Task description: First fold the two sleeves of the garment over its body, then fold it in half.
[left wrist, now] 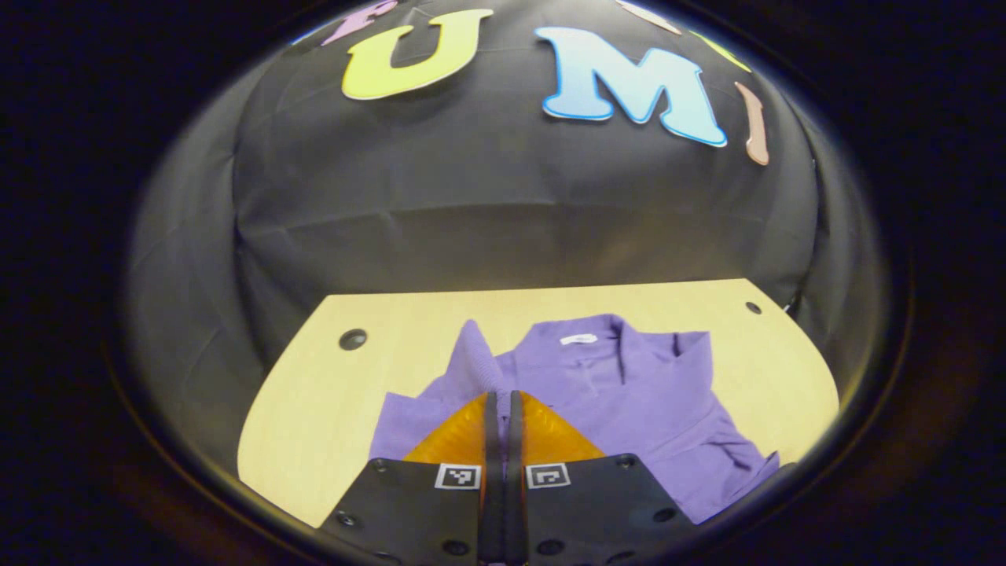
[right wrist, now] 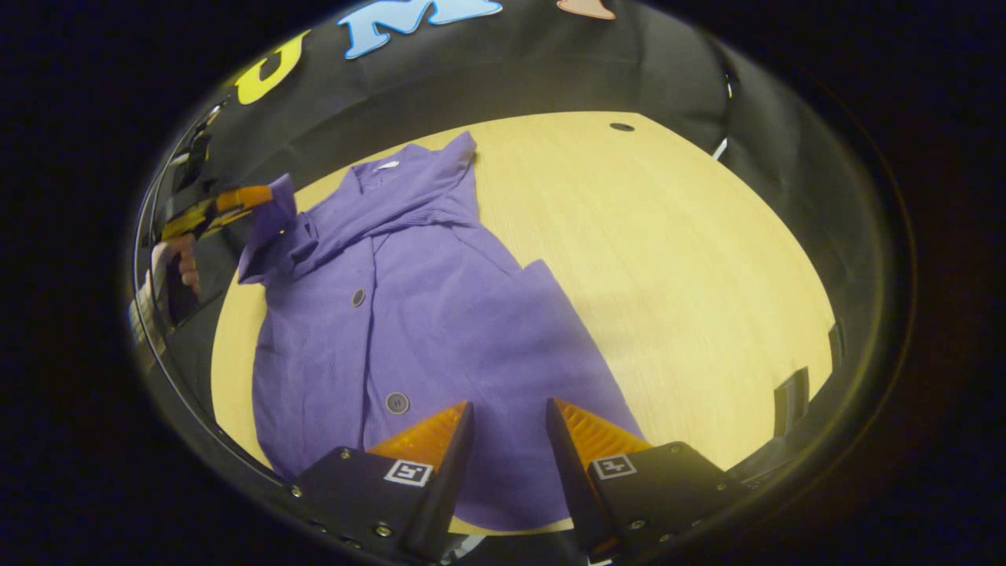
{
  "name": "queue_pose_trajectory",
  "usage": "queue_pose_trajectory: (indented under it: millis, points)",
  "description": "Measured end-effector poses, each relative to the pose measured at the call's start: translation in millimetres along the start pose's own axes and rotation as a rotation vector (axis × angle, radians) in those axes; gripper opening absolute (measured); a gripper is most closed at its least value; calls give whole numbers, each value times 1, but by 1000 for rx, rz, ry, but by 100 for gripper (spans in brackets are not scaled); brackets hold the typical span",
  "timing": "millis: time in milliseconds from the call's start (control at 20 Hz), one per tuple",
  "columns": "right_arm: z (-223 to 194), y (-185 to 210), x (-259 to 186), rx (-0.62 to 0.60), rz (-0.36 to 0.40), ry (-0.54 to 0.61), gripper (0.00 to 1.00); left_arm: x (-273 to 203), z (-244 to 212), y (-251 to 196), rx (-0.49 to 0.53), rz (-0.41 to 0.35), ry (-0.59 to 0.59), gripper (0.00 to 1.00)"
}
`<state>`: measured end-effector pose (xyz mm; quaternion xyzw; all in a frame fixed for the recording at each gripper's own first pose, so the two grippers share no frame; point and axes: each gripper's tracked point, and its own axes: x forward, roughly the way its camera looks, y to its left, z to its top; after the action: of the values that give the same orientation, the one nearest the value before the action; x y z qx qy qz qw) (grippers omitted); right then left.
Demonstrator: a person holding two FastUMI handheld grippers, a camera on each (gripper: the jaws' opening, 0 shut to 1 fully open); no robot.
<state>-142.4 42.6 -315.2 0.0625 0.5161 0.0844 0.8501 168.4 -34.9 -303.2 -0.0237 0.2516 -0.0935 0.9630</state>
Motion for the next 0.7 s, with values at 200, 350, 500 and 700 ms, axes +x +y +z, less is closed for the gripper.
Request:
queue_pose_trajectory:
  millis: [200, 350, 500, 700]
  points:
    - [-4, -7, 2, 26, -2, 5, 59, 12, 8, -61, 21, -82, 0, 7]
    - [-6, -13, 0, 48, -4, 7, 59, 19, 12, -103, 30, -137, 4, 7]
    - [-6, -16, 0, 68, -3, 4, 59, 28, 12, -142, 59, -184, 13, 7]
    - [-4, -16, 2, 74, 3, 7, 59, 41, -1, -175, 93, -205, 49, 7]
